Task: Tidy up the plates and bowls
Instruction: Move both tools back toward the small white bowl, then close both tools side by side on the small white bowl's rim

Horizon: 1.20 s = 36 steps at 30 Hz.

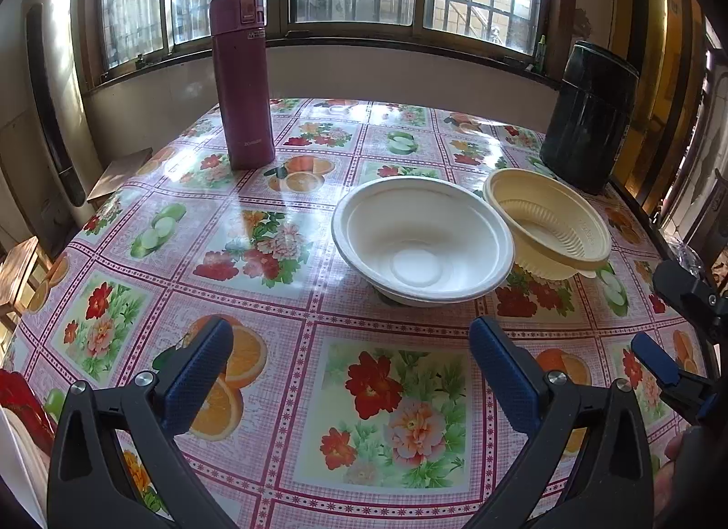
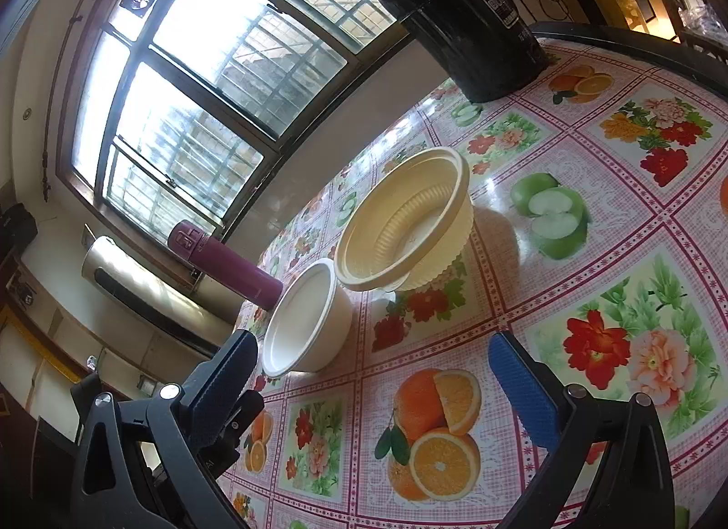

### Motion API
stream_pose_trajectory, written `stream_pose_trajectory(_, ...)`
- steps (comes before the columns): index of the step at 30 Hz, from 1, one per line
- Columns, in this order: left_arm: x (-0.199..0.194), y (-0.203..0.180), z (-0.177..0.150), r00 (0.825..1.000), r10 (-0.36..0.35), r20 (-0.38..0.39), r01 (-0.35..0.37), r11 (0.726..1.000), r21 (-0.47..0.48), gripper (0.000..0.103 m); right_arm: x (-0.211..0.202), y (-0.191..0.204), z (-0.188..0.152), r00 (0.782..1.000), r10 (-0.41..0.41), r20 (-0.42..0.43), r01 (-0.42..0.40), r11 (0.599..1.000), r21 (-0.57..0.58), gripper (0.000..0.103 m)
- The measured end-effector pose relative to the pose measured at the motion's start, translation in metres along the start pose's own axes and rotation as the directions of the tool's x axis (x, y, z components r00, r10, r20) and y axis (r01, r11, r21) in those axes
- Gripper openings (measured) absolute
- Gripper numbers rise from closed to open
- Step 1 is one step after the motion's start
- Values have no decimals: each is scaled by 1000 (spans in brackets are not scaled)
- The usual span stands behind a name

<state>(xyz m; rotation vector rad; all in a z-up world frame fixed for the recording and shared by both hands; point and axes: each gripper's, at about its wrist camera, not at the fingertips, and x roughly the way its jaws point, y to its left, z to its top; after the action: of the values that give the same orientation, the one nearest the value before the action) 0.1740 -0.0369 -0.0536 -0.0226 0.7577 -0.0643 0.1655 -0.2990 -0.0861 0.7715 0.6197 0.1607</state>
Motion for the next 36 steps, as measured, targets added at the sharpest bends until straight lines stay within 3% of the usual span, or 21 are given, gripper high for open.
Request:
stream_pose_trajectory(16,27,28,-1,996,24,-83,-30,997,-72,103,89,46,-3,994,42,-99,-43,999,-5,102)
stream_pose_trajectory(24,38,40,10,992,-3,-124,-14,991,-133,103,108,39,-2,990,52,-134,-47,998,40,101)
stream_pose_trajectory(30,52,45,41,989,83,-123,-100,986,-135,103,112,36,3,988,42,-149,-38,999,30,94)
stream_pose_trajectory(36,82,43,54,967,61,-246,-100,984,-147,103,115,31,5,983,61,-172,-52,997,53,76)
